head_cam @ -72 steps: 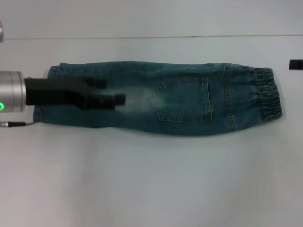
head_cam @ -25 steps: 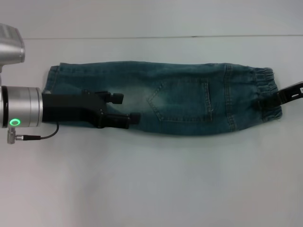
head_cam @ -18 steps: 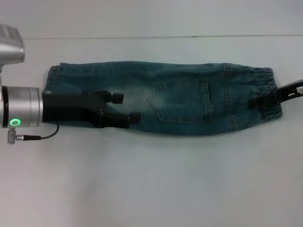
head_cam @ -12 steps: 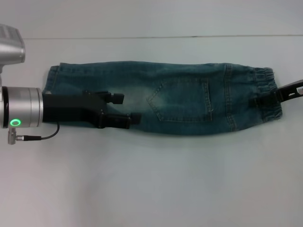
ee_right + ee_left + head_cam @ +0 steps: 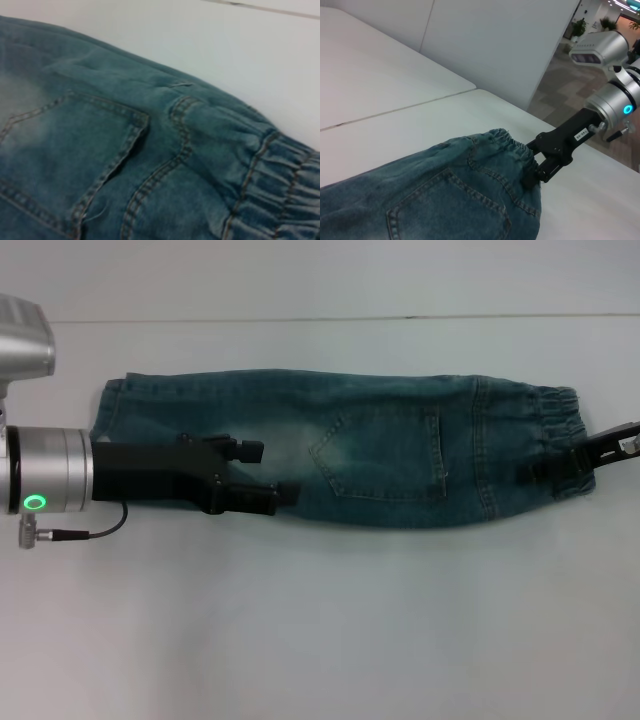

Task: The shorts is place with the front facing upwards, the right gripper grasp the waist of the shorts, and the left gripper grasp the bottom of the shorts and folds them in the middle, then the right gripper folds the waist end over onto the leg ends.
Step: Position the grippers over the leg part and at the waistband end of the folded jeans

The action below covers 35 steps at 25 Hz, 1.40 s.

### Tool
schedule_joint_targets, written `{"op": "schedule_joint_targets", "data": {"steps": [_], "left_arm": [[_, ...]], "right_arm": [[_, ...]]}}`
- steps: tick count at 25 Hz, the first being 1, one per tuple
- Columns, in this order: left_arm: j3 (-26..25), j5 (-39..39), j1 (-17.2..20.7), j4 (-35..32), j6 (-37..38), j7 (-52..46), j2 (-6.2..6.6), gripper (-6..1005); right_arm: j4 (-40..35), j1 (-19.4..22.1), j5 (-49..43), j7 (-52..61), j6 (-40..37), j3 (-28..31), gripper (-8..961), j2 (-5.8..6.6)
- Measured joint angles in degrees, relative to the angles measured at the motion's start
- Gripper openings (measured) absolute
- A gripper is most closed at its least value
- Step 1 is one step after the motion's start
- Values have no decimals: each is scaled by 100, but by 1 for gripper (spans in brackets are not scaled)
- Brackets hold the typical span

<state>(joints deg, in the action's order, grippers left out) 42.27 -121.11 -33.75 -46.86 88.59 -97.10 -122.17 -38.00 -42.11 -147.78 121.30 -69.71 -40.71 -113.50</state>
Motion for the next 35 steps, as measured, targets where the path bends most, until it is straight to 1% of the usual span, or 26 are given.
{"op": "schedule_joint_targets", "data": {"steps": [3,6,11,17,24,26,33,35], "left_arm": [[0,0,0,14,-1,14,0,932],[0,0,3,26,-29,26,0,933],[0,0,12,28,-48,33,0,932],[0,0,17,31,-64,80,-1,932],[9,0,24,36,-71,104,-12,933],[9,0,34,37,-71,110,-16,933],[9,0,50,37,-71,119,-37,933],[9,0,46,36,-71,120,-53,908]], "right_arm": [[-55,48,139,-21,-175,14,886,6],[-83,70,231,-26,-492,62,875,55],[-243,135,241,-23,-718,119,857,70],[-285,177,248,-35,-675,260,835,88],[-287,191,250,-111,-652,283,809,85],[-288,191,250,-113,-650,283,574,79],[-288,189,250,-125,-646,283,419,74],[-288,187,250,-125,-646,283,375,74]]}}
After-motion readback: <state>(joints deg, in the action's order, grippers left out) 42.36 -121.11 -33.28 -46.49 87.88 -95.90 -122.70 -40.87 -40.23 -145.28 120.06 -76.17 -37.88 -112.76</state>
